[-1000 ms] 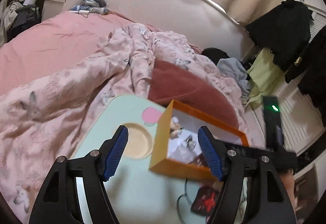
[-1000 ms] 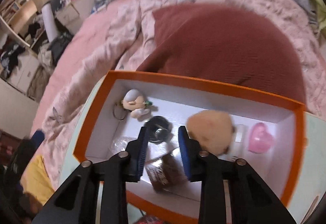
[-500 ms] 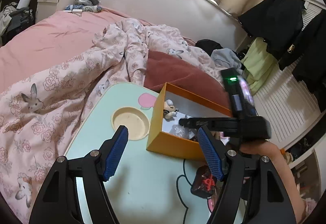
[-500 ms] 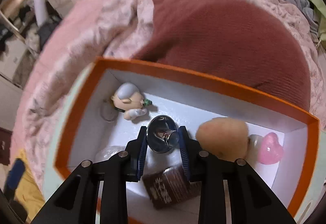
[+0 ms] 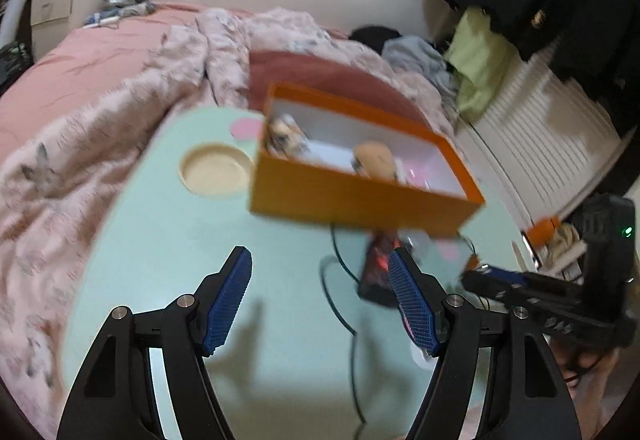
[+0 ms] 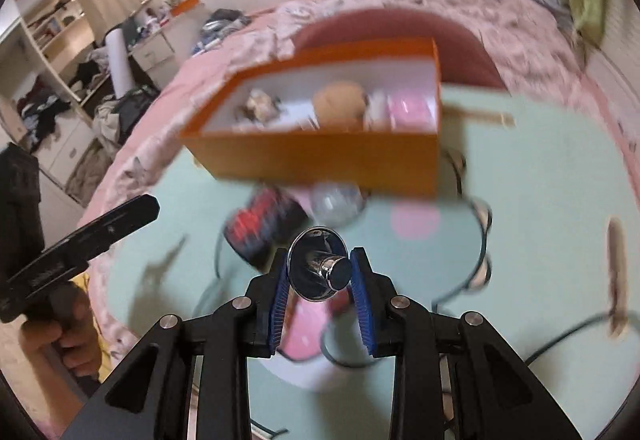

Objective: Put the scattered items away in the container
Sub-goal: 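Grasp the metal ring with the right gripper and lift it toward the box, then grasp the black-red case with the left gripper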

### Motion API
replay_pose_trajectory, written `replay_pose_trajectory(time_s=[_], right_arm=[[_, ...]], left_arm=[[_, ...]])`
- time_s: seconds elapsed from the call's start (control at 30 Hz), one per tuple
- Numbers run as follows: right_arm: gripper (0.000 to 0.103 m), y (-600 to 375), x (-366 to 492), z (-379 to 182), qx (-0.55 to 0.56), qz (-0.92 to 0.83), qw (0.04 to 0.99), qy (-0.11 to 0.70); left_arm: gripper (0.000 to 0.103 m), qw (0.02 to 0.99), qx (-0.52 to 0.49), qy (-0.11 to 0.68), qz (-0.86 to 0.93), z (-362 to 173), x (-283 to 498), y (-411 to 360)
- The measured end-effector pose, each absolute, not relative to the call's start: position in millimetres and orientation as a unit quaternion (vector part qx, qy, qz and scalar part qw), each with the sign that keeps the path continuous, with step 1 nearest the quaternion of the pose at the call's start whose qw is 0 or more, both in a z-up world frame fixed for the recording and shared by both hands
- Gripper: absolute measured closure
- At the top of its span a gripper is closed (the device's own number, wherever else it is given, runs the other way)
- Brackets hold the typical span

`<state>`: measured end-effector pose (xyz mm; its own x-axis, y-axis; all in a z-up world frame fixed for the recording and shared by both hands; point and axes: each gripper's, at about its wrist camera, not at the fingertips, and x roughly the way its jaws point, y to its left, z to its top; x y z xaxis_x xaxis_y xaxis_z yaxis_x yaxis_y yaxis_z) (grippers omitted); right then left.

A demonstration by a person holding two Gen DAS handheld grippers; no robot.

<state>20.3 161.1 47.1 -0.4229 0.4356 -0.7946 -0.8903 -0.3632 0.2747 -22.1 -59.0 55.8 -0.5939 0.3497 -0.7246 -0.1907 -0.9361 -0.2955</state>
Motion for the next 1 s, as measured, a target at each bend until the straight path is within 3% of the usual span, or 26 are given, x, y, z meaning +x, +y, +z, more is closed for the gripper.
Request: replay_pose_trajectory(time_s=[0.17,0.2,0.23,0.27,0.4,0.53,0.77,1.0], right_arm=[[0.072,153,22,38,-0.308,0.769,0.45,0.334],[0.068,152,23,38,-0.306,0.771,0.45,0.333],[0.051,151,24,38,-0.303,0.77,0.452,0.332],[0.042,147,29,40,-0.295,0.771,0.458,0.33],[0.031,123,50,47,-0.249,0.778,0.476,0.326],[0.03,102,47,32,-0.304,0.77,0.457,0.326],[0.03,95,33,27,-0.339,0.762,0.475,0.278],[0.03,96,38,26,-0.332,0.765,0.473,0.285]], left_arm=[[0.032,0.16,-0.449,-0.09,0.874,41,-10,-44],[0.032,0.154,-0.45,-0.081,0.876,40,-8,-43],[0.032,0.148,-0.449,-0.074,0.878,40,-6,-42],[0.032,0.145,-0.448,-0.07,0.879,40,-4,-42],[0.032,0.141,-0.452,-0.037,0.88,35,5,-35],[0.032,0.136,-0.461,0.024,0.877,25,15,-22],[0.032,0.11,-0.445,0.059,0.887,15,18,-15],[0.029,0.103,-0.432,0.065,0.894,14,19,-15]])
